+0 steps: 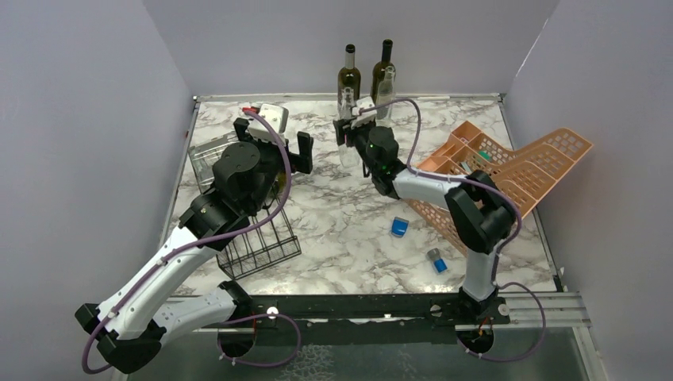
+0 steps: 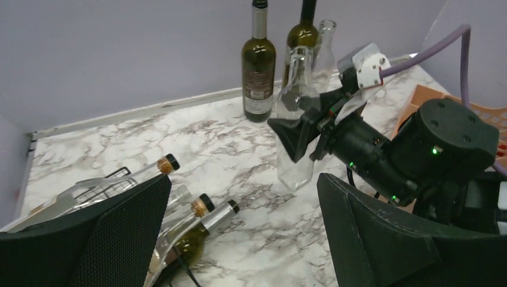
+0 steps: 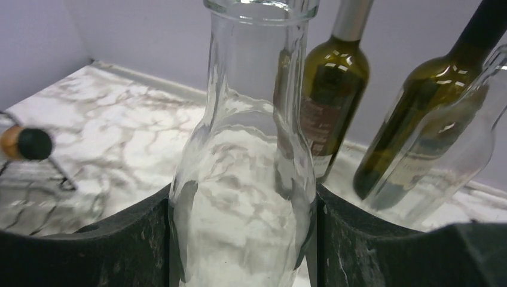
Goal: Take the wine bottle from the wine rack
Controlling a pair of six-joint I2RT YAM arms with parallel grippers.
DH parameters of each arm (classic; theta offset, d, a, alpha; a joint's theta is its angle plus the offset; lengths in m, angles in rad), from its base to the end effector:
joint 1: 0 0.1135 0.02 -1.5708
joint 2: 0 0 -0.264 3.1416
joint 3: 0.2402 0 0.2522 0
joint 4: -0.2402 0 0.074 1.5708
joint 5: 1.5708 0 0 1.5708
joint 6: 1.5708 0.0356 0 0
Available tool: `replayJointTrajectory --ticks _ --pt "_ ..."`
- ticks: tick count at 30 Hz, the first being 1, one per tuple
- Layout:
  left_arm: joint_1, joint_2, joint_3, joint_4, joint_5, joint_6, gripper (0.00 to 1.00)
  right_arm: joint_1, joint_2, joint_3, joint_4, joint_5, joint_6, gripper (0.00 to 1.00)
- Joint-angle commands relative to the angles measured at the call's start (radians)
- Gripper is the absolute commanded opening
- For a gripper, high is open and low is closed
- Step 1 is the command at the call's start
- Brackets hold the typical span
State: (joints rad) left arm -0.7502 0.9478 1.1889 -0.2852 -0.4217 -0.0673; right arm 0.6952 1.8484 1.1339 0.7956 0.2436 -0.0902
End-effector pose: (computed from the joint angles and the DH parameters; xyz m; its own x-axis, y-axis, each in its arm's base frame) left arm 0.1532 -0.1229 0.4400 -0.0539 -0.0336 -0.9980 0.3200 0.9461 -0.0492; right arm 0.3318 0.2656 0.2610 0.1013 -0.0293 -0.9944 -0.4296 0.9003 -0.0703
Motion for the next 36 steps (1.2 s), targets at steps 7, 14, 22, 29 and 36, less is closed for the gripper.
replayJointTrajectory --ticks 7,14,22,29,36 --pt "-0.001 -0.033 -0.083 0.062 -0.209 0.117 0.99 -0.109 0.383 0.433 0.269 0.048 -0.100 0.45" --pt "0.000 -0.070 -0.185 0.169 -0.252 0.120 0.99 -0.123 0.563 0.634 0.278 0.051 -0.104 0.46" --pt "0.001 -0.048 -0.201 0.171 -0.243 0.129 0.99 -0.127 0.658 0.720 0.301 0.099 -0.134 0.46" --pt "0.005 -0.043 -0.210 0.174 -0.240 0.130 0.99 -0.136 0.683 0.724 0.279 0.116 -0.117 0.49" --pt "0.005 -0.049 -0.219 0.177 -0.239 0.125 0.99 -0.138 0.689 0.707 0.264 0.122 -0.091 0.74"
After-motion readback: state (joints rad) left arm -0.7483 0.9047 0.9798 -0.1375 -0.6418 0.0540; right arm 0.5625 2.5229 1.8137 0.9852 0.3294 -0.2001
